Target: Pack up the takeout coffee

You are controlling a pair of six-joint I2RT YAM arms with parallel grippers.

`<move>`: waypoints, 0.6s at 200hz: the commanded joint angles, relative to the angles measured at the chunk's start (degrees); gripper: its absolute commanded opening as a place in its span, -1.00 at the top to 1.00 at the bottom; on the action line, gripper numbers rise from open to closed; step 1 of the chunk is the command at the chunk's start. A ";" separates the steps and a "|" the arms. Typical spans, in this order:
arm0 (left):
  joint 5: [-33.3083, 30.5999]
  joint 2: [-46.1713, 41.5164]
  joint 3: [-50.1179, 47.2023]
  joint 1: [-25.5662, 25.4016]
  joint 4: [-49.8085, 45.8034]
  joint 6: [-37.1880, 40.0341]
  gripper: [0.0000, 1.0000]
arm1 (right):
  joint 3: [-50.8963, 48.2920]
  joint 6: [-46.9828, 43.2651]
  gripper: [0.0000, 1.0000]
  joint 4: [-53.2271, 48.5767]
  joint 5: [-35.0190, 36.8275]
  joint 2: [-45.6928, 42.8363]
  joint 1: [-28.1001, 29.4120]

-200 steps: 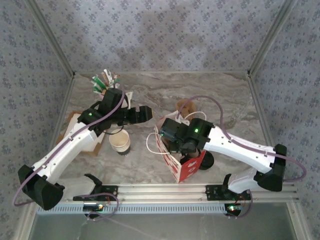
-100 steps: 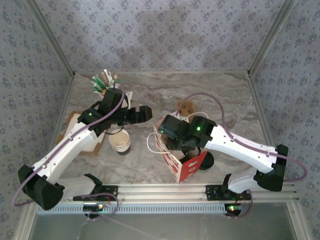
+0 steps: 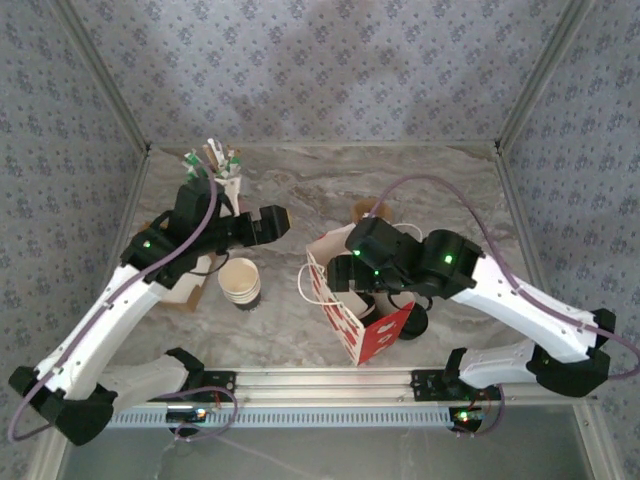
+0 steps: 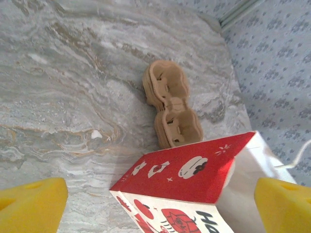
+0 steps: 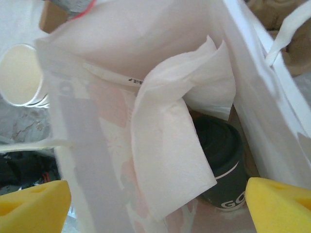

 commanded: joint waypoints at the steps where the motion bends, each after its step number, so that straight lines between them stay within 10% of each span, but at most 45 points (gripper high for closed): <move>1: -2.48 -3.62 2.38 -0.13 -3.11 -0.89 -0.97 | 1.44 -5.65 -1.00 2.40 -3.45 -2.86 -0.88; 61: -1.66 -11.53 1.24 -0.19 -9.00 -3.00 -0.87 | 3.37 -14.71 -1.00 4.95 -9.03 -9.90 -2.52; 120: 0.97 -15.75 -5.10 -0.99 -13.33 -5.81 -0.37 | 1.64 -20.33 -1.00 -0.03 0.46 -20.22 -5.17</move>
